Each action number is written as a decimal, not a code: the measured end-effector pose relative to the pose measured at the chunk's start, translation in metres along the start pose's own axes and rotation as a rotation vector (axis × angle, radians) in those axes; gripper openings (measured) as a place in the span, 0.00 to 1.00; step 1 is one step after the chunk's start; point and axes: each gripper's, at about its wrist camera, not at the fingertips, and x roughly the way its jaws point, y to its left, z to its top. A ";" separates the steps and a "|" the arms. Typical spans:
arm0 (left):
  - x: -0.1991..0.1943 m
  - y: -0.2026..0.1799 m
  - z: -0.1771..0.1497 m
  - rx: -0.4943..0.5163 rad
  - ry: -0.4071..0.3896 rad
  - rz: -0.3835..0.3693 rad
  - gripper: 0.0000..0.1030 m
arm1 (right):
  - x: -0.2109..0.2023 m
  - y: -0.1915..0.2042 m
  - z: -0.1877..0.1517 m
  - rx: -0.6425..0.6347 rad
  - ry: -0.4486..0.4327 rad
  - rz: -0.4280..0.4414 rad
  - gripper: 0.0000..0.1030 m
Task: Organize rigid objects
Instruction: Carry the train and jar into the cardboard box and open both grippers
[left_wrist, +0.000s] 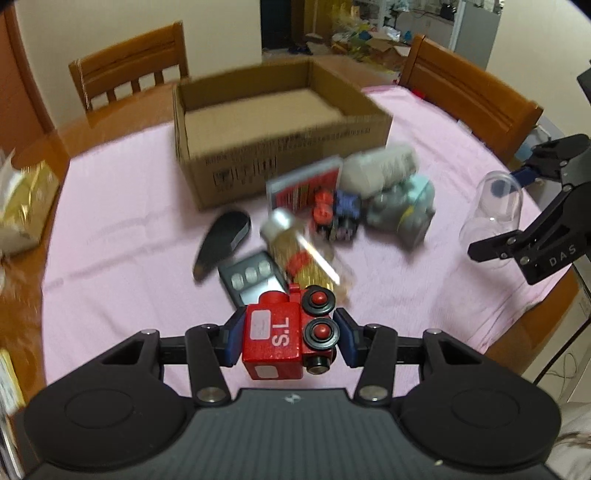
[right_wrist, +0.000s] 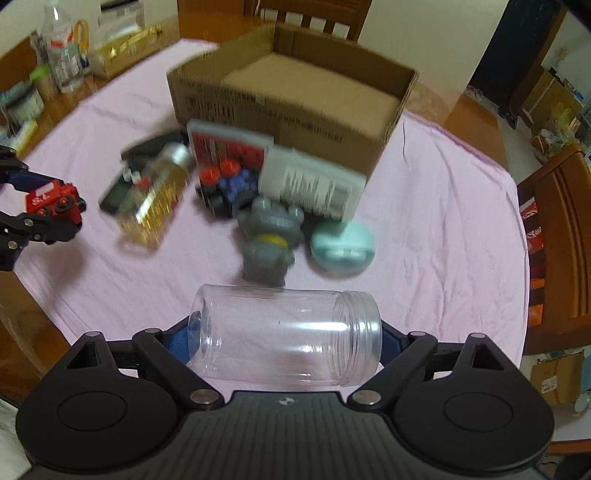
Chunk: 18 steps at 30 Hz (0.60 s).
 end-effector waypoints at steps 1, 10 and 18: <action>-0.003 0.001 0.007 0.004 -0.008 0.000 0.47 | -0.005 -0.001 0.005 -0.003 -0.013 0.003 0.91; -0.013 0.013 0.089 0.036 -0.107 0.050 0.47 | -0.033 -0.022 0.067 -0.053 -0.154 0.055 0.91; 0.027 0.035 0.166 0.020 -0.159 0.111 0.47 | -0.028 -0.049 0.122 -0.059 -0.238 0.063 0.91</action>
